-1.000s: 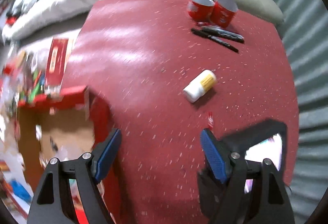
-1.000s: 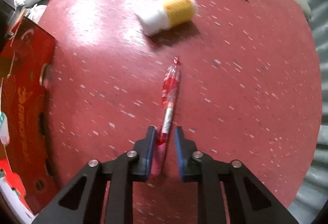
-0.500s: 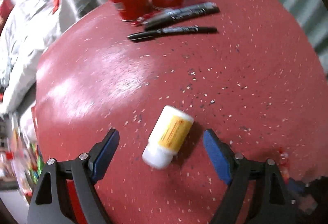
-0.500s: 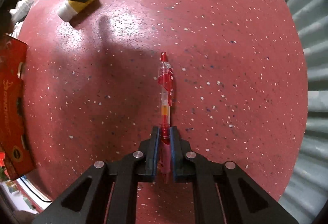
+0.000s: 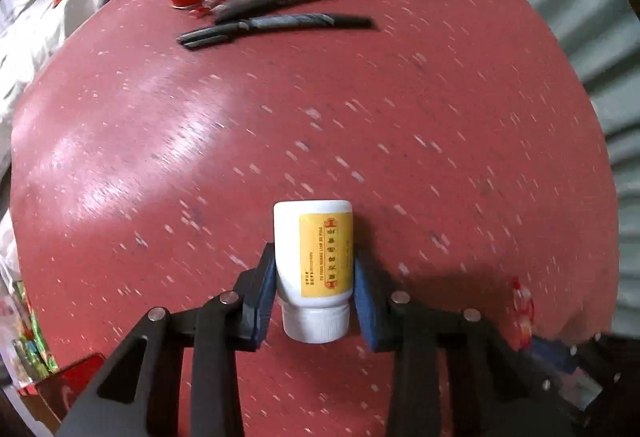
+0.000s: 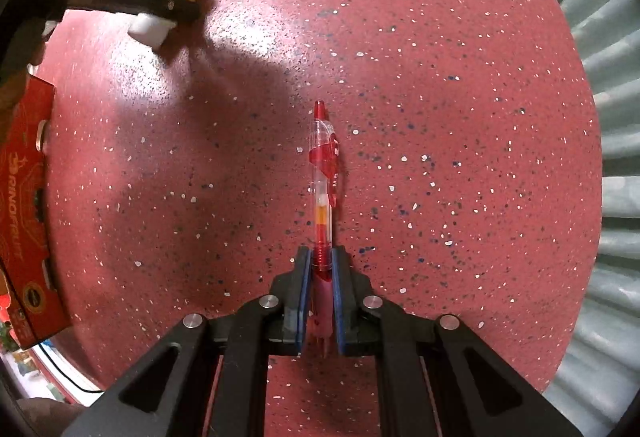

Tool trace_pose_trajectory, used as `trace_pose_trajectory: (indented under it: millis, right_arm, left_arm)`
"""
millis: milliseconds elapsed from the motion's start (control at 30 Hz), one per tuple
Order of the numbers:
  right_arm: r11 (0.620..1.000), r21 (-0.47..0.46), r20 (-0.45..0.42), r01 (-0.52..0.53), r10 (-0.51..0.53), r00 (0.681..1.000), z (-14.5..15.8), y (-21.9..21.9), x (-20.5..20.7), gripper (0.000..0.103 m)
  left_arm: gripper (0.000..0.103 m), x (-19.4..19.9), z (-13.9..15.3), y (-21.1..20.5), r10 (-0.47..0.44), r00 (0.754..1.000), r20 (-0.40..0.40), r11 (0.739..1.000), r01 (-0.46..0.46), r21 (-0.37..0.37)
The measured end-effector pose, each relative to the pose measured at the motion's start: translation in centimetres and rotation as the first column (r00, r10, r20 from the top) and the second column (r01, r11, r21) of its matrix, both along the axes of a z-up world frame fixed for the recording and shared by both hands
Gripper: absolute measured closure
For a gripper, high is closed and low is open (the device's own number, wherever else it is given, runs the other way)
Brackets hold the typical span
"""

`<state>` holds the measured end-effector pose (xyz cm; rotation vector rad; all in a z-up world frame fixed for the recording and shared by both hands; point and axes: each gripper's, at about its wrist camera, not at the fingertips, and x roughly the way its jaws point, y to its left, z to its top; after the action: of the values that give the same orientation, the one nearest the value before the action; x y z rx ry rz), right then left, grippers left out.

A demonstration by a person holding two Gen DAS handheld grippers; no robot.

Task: Organize rigid objects
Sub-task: 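Carry the white-yellow bottle and red pen over the cardboard box with both tools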

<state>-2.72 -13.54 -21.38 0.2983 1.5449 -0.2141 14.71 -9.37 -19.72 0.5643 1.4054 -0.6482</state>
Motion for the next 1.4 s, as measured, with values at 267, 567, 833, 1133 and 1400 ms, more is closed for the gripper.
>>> trace_pose_trajectory:
  millis: [267, 567, 833, 1133, 1400]
  right_arm:
    - [1.000, 0.020, -0.031, 0.021, -0.021, 0.999, -0.3, 1.2, -2.8, 0.092]
    - [0.998, 0.039, -0.078, 0.049, -0.046, 0.996, -0.6, 2.7, -5.9, 0.092]
    - [0.999, 0.023, -0.093, 0.041, -0.039, 0.995, -0.9, 3.8, -6.0, 0.092]
    - [0.996, 0.067, -0.071, 0.067, -0.062, 0.996, 2.5, 3.3, -5.9, 0.092]
    - [0.997, 0.081, 0.028, -0.001, -0.002, 1.000, 8.7, 6.0, -3.9, 0.092]
  left_arm:
    - [0.065, -8.2, -0.1, 3.3, -0.002, 0.996, -0.089, 0.999, -0.001, -0.039]
    - [0.064, -15.0, -0.7, 4.8, 0.005, 0.999, -0.049, 1.000, -0.005, 0.010]
    - [0.065, -15.8, -1.0, 1.2, 0.018, 1.000, -0.008, 0.999, -0.017, 0.035]
    - [0.065, -17.4, 2.4, 3.0, 0.066, 0.997, -0.028, 0.998, -0.066, -0.014]
    - [0.065, -17.0, 9.1, 8.5, 0.175, 0.985, 0.009, 0.981, -0.173, -0.091]
